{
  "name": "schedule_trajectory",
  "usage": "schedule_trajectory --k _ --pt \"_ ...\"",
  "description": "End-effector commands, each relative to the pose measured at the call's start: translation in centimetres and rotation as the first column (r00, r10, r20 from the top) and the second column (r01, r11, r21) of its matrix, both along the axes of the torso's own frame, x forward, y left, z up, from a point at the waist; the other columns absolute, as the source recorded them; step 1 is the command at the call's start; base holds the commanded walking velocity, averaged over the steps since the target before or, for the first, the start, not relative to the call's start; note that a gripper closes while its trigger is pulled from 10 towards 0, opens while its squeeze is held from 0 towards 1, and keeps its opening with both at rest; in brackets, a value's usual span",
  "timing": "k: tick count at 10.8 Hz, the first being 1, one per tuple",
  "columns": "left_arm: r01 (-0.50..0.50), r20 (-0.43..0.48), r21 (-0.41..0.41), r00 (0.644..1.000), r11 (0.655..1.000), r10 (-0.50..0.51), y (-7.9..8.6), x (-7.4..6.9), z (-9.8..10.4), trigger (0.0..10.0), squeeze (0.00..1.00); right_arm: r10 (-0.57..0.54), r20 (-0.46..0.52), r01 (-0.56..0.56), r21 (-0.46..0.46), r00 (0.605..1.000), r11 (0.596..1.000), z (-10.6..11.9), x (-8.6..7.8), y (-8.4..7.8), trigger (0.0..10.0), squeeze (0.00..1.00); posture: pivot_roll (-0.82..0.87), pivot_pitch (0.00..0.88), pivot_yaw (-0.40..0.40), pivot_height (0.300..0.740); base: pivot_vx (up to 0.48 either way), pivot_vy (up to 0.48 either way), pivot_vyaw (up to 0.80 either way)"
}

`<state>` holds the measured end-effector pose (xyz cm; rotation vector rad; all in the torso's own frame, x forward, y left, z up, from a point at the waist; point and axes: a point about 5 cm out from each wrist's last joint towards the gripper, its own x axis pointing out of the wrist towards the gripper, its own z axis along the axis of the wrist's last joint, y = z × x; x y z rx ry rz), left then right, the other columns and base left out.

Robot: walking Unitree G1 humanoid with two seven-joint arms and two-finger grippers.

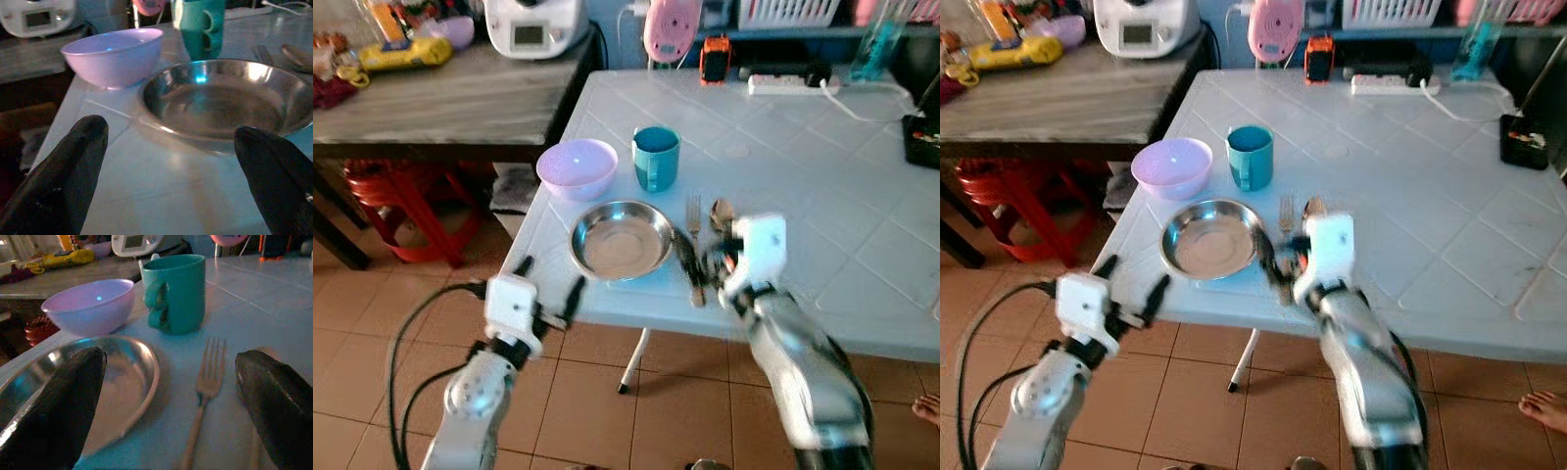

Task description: Setting the table

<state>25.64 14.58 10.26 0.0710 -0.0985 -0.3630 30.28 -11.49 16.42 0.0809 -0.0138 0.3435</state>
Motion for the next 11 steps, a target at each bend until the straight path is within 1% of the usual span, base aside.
schedule_trajectory --k 1,3,5,6,7,8,9,11 --pt "0.028 0.002 0.010 1.000 1.000 -0.028 0.4 -0.5 0.0 10.0 0.00 0.022 -0.034 -0.021 0.035 0.999 0.999 -0.1 0.5 0.7 10.0 0.00 -0.11 0.159 0.094 0.740 0.000 0.000 0.00" --pt "0.037 0.000 0.016 0.999 0.999 -0.037 0.6 -0.7 -0.1 10.0 0.00 0.057 -0.033 -0.055 0.049 0.998 0.997 0.6 1.1 1.8 10.0 0.00 -0.10 0.161 0.091 0.740 0.000 0.000 0.00" --pt "0.043 0.010 0.030 0.999 0.999 -0.043 1.4 -0.7 0.1 10.0 0.00 0.099 -0.064 -0.095 0.067 0.993 0.993 0.9 1.4 3.3 10.0 0.00 -0.10 0.166 0.084 0.740 0.000 0.000 0.00" --pt "0.059 0.011 0.038 0.998 0.998 -0.060 1.6 -0.8 0.1 10.0 0.00 0.097 -0.092 -0.090 0.074 0.991 0.993 0.6 1.3 3.5 10.0 0.00 -0.09 0.165 0.082 0.740 0.000 0.000 0.00" --pt "0.077 0.008 0.040 0.997 0.996 -0.077 1.7 -0.9 0.1 10.0 0.00 0.074 -0.120 -0.068 0.059 0.990 0.996 0.3 1.3 3.4 10.0 0.00 -0.09 0.165 0.082 0.740 0.000 0.000 0.00" --pt "0.085 0.008 0.047 0.996 0.995 -0.085 1.9 -0.9 0.0 10.0 0.00 0.030 -0.141 -0.025 0.039 0.989 0.999 0.0 1.2 3.0 10.0 0.00 -0.09 0.165 0.082 0.740 0.000 0.000 0.00" --pt "0.087 0.008 0.047 0.996 0.995 -0.087 1.9 -0.9 0.0 10.0 0.00 -0.017 -0.153 0.024 0.041 0.988 0.999 -0.1 1.2 2.3 10.0 0.00 -0.09 0.165 0.082 0.740 0.000 0.000 0.00" --pt "0.097 0.008 0.043 0.995 0.994 -0.098 1.7 -0.8 0.0 10.0 0.00 -0.065 -0.156 0.071 0.033 0.986 0.997 -0.1 1.0 1.5 10.0 0.00 -0.10 0.166 0.089 0.740 0.000 0.000 0.00"
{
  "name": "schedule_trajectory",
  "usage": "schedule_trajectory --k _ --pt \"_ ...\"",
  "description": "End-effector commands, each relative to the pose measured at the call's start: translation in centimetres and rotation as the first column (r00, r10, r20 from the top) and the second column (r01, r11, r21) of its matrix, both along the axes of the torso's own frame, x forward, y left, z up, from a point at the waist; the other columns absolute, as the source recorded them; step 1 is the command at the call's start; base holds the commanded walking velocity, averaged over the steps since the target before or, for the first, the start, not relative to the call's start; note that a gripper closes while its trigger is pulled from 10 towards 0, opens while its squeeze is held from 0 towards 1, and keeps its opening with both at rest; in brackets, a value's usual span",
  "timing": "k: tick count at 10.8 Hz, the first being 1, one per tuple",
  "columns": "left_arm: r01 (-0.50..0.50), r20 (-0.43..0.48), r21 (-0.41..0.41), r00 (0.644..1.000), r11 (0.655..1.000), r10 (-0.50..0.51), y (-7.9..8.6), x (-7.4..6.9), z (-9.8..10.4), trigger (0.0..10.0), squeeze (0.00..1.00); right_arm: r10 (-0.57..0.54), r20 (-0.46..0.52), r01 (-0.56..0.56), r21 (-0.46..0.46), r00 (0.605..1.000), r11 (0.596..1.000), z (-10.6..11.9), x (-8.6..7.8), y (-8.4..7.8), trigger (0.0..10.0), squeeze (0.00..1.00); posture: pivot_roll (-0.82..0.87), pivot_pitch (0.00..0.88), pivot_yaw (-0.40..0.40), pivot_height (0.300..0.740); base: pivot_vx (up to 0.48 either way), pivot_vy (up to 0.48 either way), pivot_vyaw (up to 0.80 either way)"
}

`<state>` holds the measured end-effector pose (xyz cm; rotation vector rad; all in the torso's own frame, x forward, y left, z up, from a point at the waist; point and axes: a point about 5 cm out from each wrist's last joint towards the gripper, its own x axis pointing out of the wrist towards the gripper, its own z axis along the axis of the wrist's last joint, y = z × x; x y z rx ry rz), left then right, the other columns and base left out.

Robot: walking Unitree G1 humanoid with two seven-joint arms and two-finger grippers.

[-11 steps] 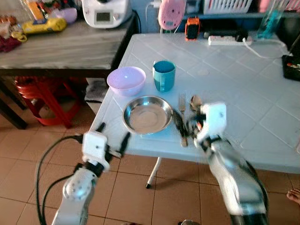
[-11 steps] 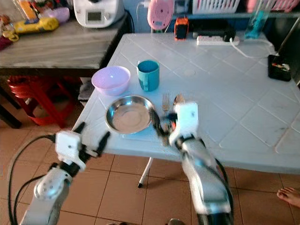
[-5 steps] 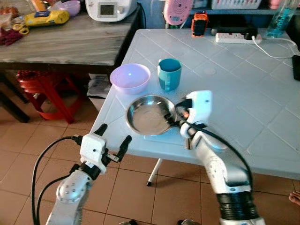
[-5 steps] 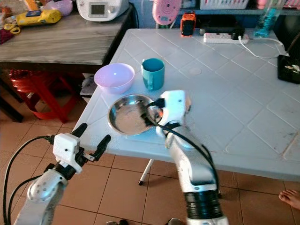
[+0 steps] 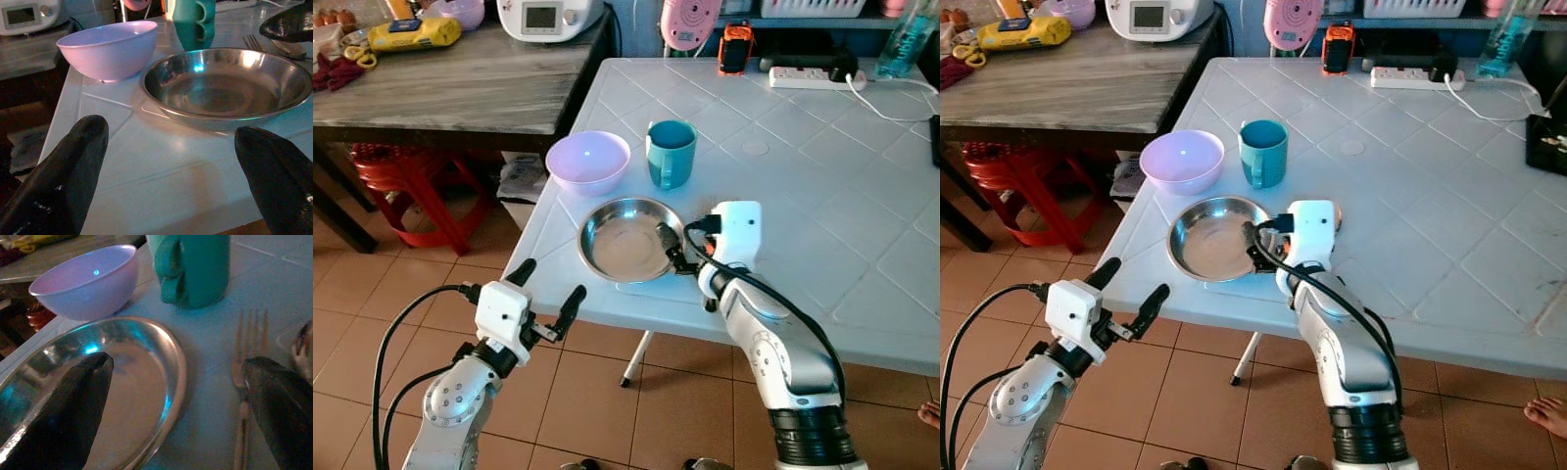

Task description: Setting the table

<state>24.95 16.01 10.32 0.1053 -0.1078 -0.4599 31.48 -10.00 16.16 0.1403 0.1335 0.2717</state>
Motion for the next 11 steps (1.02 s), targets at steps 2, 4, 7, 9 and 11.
schedule_trajectory --k 2,4,7,9,11 --pt "0.013 -0.001 0.005 1.000 1.000 -0.013 0.1 -0.1 -0.1 10.0 0.00 -0.043 -0.031 0.043 0.013 0.999 0.999 -0.4 -0.1 -0.6 10.0 0.00 -0.10 0.165 0.093 0.740 0.000 0.000 0.00" --pt "0.017 0.000 0.006 1.000 1.000 -0.017 0.1 -0.1 -0.1 10.0 0.00 -0.036 -0.031 0.035 -0.005 0.999 0.999 -0.5 -0.1 -0.4 10.0 0.00 -0.10 0.164 0.092 0.740 0.000 0.000 0.00" --pt "0.020 -0.003 0.007 1.000 1.000 -0.020 -0.1 -0.3 0.0 10.0 0.00 -0.002 -0.018 0.002 -0.013 1.000 1.000 0.1 0.6 0.5 10.0 0.00 -0.10 0.169 0.089 0.740 0.000 0.000 0.00" --pt "0.019 -0.002 0.006 1.000 1.000 -0.019 -0.1 -0.4 0.0 10.0 0.00 0.019 -0.028 -0.020 -0.025 0.999 0.999 0.0 1.1 1.1 10.0 0.00 -0.09 0.173 0.089 0.740 0.000 0.000 0.00" --pt "0.020 -0.005 0.006 1.000 1.000 -0.020 -0.2 -0.5 -0.1 10.0 0.00 0.038 -0.059 -0.039 -0.023 0.998 0.999 -0.4 1.6 1.8 10.0 0.00 -0.09 0.177 0.091 0.740 0.000 0.000 0.00"
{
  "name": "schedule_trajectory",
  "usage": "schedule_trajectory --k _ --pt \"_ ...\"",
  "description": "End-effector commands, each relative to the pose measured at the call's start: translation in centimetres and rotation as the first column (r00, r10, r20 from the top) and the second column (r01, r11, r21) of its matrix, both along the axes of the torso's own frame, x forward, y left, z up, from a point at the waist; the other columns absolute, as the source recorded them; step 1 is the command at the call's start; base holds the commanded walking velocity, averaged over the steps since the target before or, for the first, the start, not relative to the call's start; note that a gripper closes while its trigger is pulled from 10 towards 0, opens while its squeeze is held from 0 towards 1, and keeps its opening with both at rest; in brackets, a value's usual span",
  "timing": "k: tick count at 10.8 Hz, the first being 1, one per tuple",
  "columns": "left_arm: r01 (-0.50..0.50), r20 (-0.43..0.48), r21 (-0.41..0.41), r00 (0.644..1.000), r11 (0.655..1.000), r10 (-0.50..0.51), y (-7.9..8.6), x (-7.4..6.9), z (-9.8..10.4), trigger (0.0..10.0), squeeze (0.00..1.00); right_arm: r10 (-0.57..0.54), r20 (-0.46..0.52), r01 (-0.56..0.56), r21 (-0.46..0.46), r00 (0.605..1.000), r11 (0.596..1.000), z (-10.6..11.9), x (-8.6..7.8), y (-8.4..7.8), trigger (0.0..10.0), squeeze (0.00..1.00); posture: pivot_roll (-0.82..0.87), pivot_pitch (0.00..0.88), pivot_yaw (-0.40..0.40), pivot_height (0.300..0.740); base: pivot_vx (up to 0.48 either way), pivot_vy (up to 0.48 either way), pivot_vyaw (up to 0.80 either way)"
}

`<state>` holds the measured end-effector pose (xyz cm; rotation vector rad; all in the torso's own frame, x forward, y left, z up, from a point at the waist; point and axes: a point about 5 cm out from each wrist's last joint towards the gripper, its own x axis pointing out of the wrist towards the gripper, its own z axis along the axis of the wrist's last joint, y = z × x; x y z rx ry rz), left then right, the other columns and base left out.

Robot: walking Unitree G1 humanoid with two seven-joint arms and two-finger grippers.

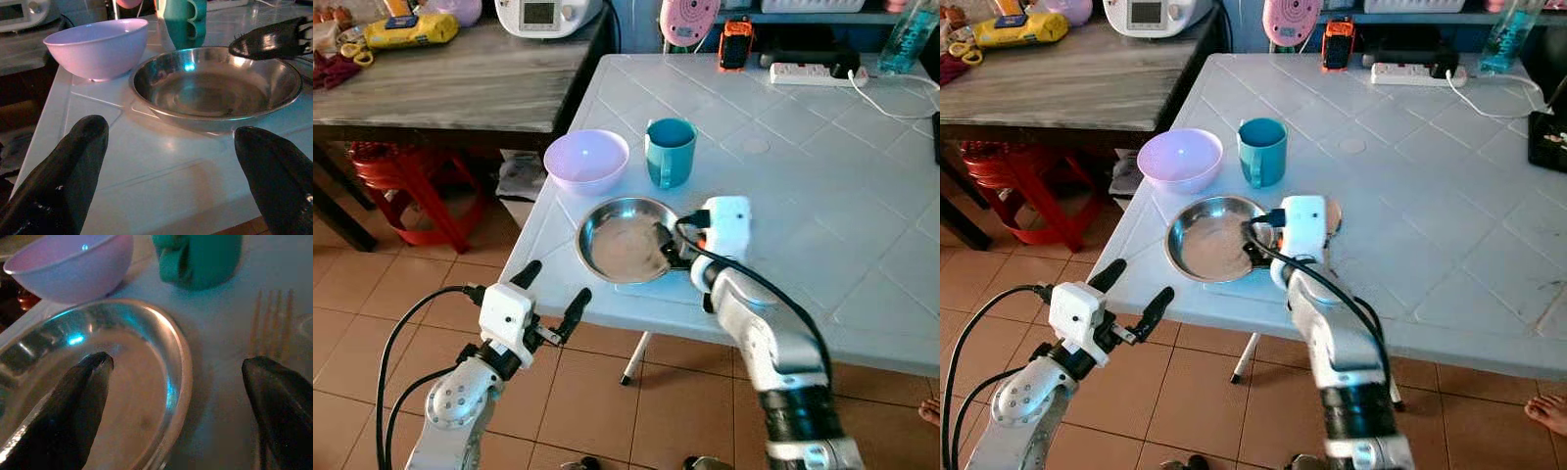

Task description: Setting the table

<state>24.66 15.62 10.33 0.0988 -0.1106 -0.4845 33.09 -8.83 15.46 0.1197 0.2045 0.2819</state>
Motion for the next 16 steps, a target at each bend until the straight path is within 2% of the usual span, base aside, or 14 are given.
schedule_trajectory --k 1,2,3,5,7,9,16 --pt "-0.004 -0.007 0.012 1.000 1.000 0.004 0.2 -0.3 -0.1 10.0 0.00 0.038 0.002 -0.038 0.006 0.999 0.999 0.0 0.0 1.0 9.2 0.00 -0.09 0.181 0.089 0.740 0.000 0.000 0.00" --pt "-0.002 -0.007 0.013 1.000 1.000 0.003 0.2 -0.3 -0.1 10.0 0.00 0.062 0.006 -0.062 0.012 0.998 0.998 -0.1 0.2 1.6 0.5 0.00 -0.09 0.181 0.090 0.740 0.000 0.000 0.00" --pt "0.000 -0.006 0.014 1.000 1.000 0.000 0.2 -0.3 0.0 10.0 0.00 0.072 0.003 -0.072 0.011 0.997 0.997 -0.1 0.3 2.1 0.0 0.00 -0.08 0.182 0.091 0.740 0.000 0.000 0.00" --pt "0.000 -0.004 0.016 1.000 1.000 0.000 0.2 -0.2 0.1 10.0 0.00 0.083 -0.025 -0.083 0.002 0.996 0.997 -0.6 0.2 2.6 0.0 0.00 -0.08 0.181 0.093 0.740 0.000 0.000 0.00" --pt "0.001 0.001 0.017 1.000 1.000 -0.001 0.0 -0.2 0.3 10.0 0.00 0.031 -0.078 -0.030 0.013 0.996 0.999 -1.6 0.2 1.9 0.0 0.00 -0.08 0.177 0.097 0.740 0.000 0.000 0.00" --pt "0.010 0.002 0.020 1.000 1.000 -0.010 0.0 -0.2 0.4 10.0 0.00 0.000 -0.092 0.004 0.039 0.996 0.999 -1.6 0.3 1.3 0.0 0.00 -0.08 0.178 0.104 0.740 0.000 0.000 0.00" --pt "0.038 -0.004 0.017 0.999 0.999 -0.038 -0.1 -0.1 0.3 10.0 0.00 -0.008 -0.130 0.016 0.062 0.992 0.998 -2.3 0.4 1.2 0.0 0.00 -0.08 0.174 0.111 0.740 0.000 0.000 0.00"
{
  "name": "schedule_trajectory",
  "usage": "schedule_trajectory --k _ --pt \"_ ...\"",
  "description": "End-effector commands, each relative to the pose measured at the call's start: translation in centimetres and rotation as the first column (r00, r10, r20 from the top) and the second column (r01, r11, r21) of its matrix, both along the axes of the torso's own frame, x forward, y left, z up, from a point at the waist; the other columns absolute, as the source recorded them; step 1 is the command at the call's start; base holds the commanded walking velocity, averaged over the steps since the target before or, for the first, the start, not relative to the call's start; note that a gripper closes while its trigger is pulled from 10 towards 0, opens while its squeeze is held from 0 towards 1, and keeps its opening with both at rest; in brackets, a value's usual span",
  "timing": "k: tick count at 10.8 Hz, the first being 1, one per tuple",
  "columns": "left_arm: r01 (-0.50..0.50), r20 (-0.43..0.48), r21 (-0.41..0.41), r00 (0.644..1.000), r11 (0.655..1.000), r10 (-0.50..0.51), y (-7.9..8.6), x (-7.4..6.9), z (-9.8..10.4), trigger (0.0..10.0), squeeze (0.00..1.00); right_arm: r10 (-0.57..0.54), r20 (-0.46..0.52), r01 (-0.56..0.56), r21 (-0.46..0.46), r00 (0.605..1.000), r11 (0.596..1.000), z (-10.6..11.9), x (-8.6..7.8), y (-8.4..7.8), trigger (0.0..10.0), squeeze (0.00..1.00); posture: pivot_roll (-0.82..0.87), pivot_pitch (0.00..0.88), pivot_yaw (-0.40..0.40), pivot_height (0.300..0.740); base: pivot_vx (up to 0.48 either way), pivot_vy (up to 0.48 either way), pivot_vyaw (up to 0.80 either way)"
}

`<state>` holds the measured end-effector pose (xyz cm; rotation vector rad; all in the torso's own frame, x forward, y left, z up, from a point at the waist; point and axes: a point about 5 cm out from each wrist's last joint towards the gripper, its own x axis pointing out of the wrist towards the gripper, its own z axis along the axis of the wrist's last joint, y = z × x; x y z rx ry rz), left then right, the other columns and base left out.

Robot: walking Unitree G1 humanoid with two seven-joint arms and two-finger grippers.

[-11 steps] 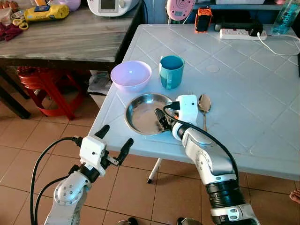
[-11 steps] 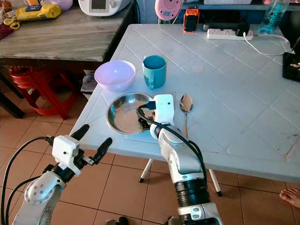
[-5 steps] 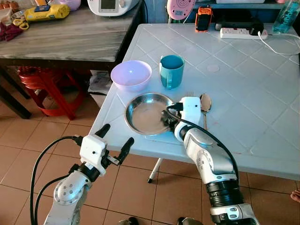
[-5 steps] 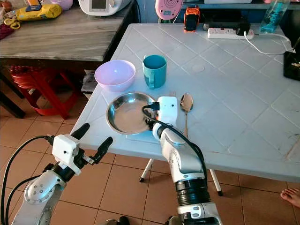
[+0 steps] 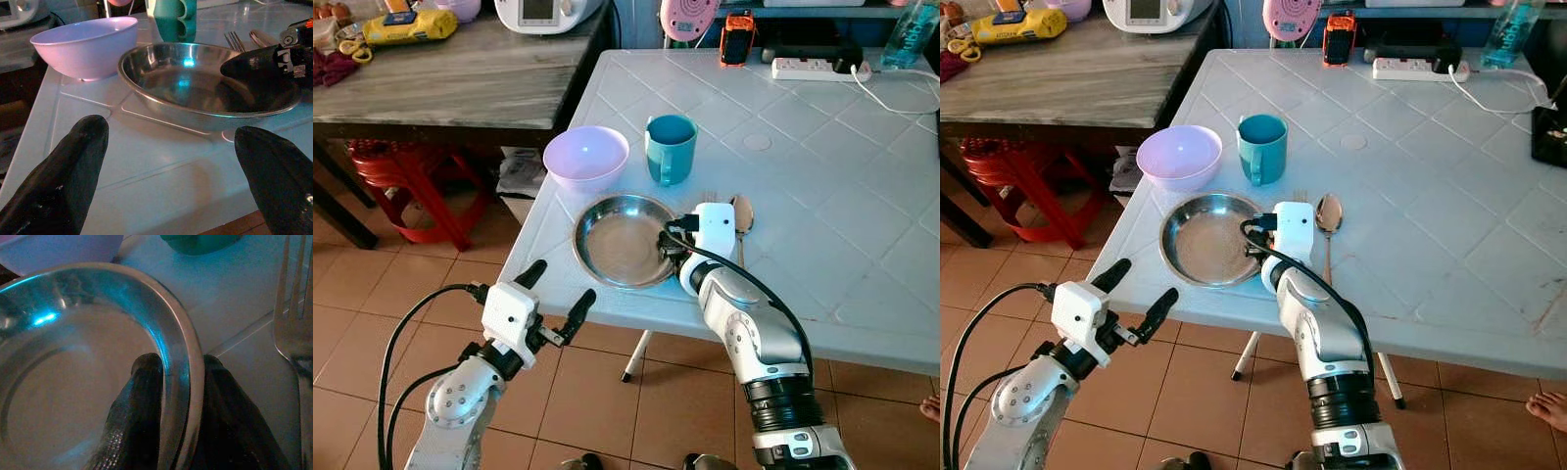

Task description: Setting the table

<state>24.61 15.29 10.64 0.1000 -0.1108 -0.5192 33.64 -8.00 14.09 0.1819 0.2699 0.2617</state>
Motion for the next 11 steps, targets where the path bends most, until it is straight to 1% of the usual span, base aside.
schedule_trajectory --k 1,5,7,8,9,10,11 --pt "0.005 -0.003 0.014 1.000 1.000 -0.005 0.2 0.0 -0.1 10.0 0.00 0.009 -0.057 -0.008 0.016 0.998 1.000 -1.0 -0.2 0.4 0.0 0.00 -0.08 0.172 0.112 0.740 0.000 0.000 0.00" --pt "-0.001 0.002 0.019 1.000 1.000 0.001 0.3 0.2 -0.1 10.0 0.00 -0.005 -0.057 0.007 0.039 0.998 0.999 -0.9 -0.2 0.4 0.0 0.00 -0.08 0.167 0.115 0.740 0.000 0.000 0.00" --pt "-0.029 0.017 0.024 0.999 0.999 0.028 0.5 0.5 0.1 10.0 0.00 -0.015 -0.024 0.017 0.064 1.000 0.998 -0.3 -0.3 0.3 0.0 0.00 -0.08 0.152 0.114 0.740 0.000 0.000 0.00" --pt "-0.092 0.028 0.017 0.995 0.996 0.092 0.9 1.3 0.4 10.0 0.00 -0.047 0.016 0.045 0.087 0.999 0.995 0.3 -0.6 -0.3 5.3 0.00 -0.08 0.146 0.111 0.740 0.000 0.000 0.00" --pt "-0.117 0.033 0.018 0.993 0.993 0.116 1.1 1.6 0.4 10.0 0.00 -0.058 0.043 0.053 0.097 0.997 0.994 0.5 -0.8 -0.5 8.8 0.00 -0.08 0.139 0.109 0.740 0.000 0.000 0.00" --pt "-0.186 0.057 0.003 0.981 0.983 0.185 1.6 2.3 0.9 10.0 0.00 -0.088 0.121 0.078 0.085 0.989 0.993 1.4 -1.1 -1.2 10.0 0.00 -0.08 0.132 0.109 0.740 0.000 0.000 0.00" --pt "-0.225 0.063 -0.012 0.972 0.974 0.225 1.9 2.7 1.1 10.0 0.00 -0.099 0.162 0.084 0.092 0.982 0.992 1.9 -1.4 -1.6 10.0 0.00 -0.09 0.130 0.109 0.740 0.000 0.000 0.00"
